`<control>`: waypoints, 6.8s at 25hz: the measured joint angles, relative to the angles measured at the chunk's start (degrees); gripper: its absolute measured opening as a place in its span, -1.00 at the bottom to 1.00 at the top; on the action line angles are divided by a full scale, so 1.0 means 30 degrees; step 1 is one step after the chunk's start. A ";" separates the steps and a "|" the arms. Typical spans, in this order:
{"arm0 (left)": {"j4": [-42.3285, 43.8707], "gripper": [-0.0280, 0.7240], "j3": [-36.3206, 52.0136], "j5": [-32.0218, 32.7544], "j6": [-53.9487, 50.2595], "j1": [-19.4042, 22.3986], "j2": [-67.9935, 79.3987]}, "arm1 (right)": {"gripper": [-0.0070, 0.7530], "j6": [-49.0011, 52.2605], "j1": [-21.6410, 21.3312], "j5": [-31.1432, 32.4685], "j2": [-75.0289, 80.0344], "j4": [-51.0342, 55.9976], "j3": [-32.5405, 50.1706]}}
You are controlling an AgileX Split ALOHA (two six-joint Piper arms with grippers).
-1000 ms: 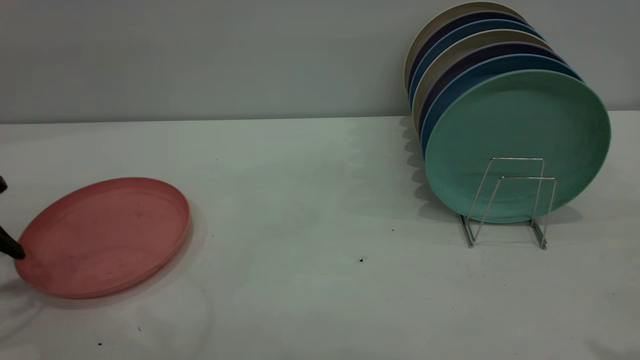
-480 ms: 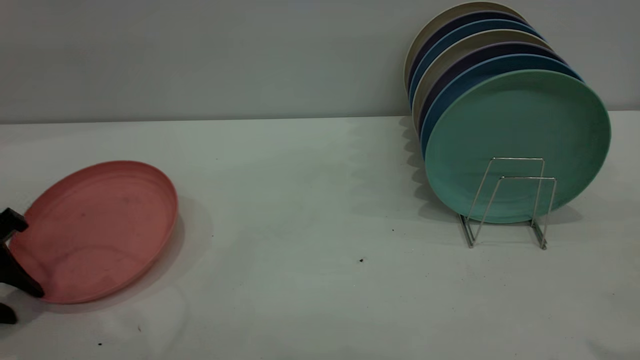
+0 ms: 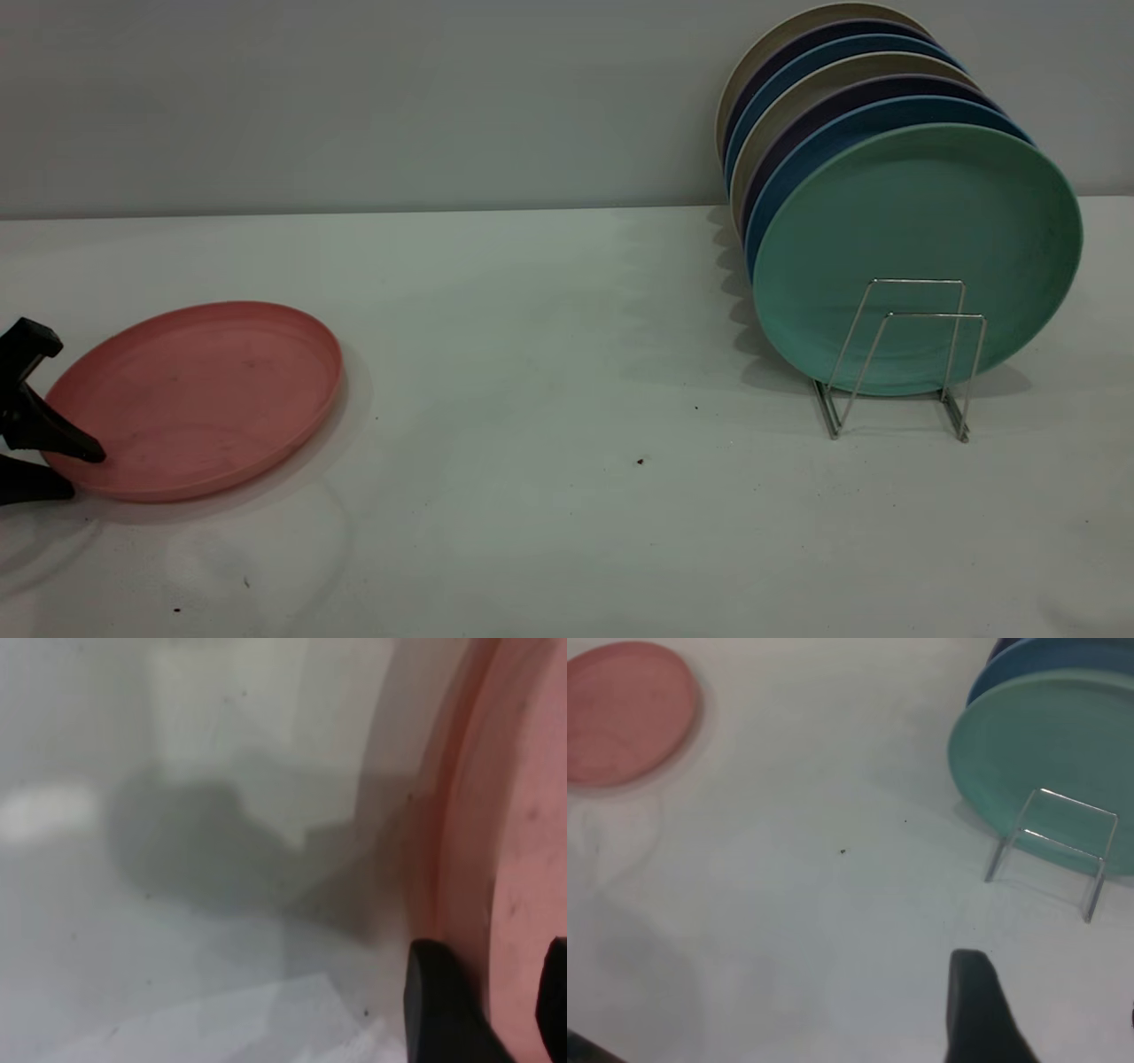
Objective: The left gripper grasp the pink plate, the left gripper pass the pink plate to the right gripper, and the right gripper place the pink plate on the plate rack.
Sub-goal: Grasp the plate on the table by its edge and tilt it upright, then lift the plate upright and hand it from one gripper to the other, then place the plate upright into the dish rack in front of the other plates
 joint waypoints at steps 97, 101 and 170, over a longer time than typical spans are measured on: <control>0.2371 -0.55 -0.5879 0.7342 0.2419 -1.0404 0.0061 | -0.66 -2.0084 -0.0626 -0.1542 1.6506 1.8601 -0.0813; 0.3328 -0.28 -0.5879 0.7613 0.1711 -0.8765 0.0061 | -0.66 -2.1436 -0.1398 -0.0488 1.5381 1.7755 -0.0813; 0.7188 -0.16 -0.5879 0.7037 0.0407 -0.7332 0.0061 | -0.66 -2.6971 -0.2149 0.1400 1.8362 0.4208 -1.1779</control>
